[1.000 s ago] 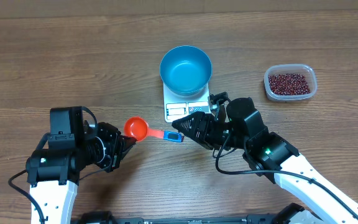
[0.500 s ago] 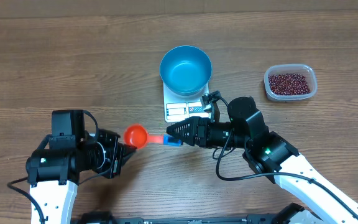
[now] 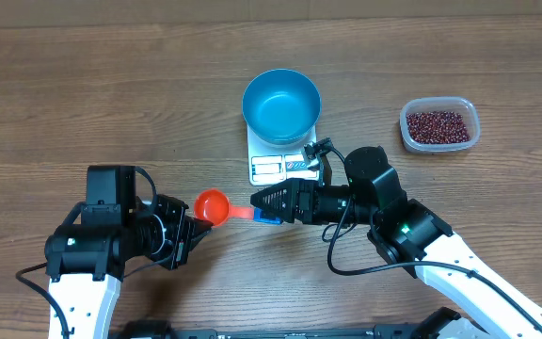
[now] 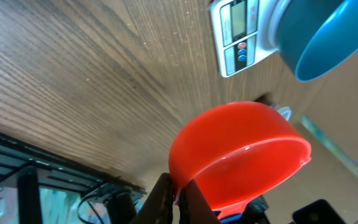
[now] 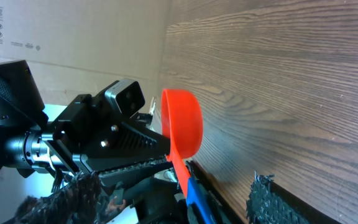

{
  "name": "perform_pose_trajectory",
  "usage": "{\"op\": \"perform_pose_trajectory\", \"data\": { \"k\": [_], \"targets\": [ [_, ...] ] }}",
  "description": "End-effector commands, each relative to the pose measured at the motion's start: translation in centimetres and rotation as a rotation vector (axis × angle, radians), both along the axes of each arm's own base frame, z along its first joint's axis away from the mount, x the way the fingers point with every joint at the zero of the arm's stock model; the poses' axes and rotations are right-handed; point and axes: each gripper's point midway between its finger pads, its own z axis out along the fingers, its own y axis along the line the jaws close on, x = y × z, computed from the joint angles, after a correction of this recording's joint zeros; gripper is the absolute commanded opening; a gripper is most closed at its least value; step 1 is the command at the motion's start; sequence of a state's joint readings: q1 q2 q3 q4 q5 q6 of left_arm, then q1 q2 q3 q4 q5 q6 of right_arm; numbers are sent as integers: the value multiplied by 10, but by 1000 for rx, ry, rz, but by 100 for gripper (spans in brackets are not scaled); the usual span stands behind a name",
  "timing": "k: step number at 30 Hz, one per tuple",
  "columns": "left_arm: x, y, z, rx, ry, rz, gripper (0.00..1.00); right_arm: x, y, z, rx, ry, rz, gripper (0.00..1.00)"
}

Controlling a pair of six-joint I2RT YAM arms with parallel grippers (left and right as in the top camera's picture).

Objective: Scoop item into bowl and weigh 150g on scale
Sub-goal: 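Close the right gripper on the blue handle near the left gripper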

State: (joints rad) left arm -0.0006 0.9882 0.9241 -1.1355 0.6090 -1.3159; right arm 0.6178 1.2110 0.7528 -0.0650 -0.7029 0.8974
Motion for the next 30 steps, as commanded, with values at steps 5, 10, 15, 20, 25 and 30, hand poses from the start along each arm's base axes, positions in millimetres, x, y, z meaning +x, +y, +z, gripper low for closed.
{"op": "perform_pose_trajectory", "data": {
  "k": [5, 10, 15, 20, 25, 30],
  "targets": [
    [2, -3, 2, -41, 40, 70, 4, 3, 3, 7, 4, -32, -3, 78],
    [5, -3, 4, -41, 22, 69, 4, 4, 3, 7, 3, -32, -5, 77],
    [6, -3, 4, -42, 19, 69, 4, 3, 3, 7, 5, -31, -1, 76],
    [4, -7, 4, -40, 18, 50, 4, 2, 3, 6, 2, -26, 0, 66],
    [11, -13, 6, -18, -30, 25, 4, -8, 9, 5, -2, -16, 31, 66],
    [9, -16, 1, 11, 10, 65, 5, -22, 20, 7, 9, -2, 68, 66]
  ]
}}
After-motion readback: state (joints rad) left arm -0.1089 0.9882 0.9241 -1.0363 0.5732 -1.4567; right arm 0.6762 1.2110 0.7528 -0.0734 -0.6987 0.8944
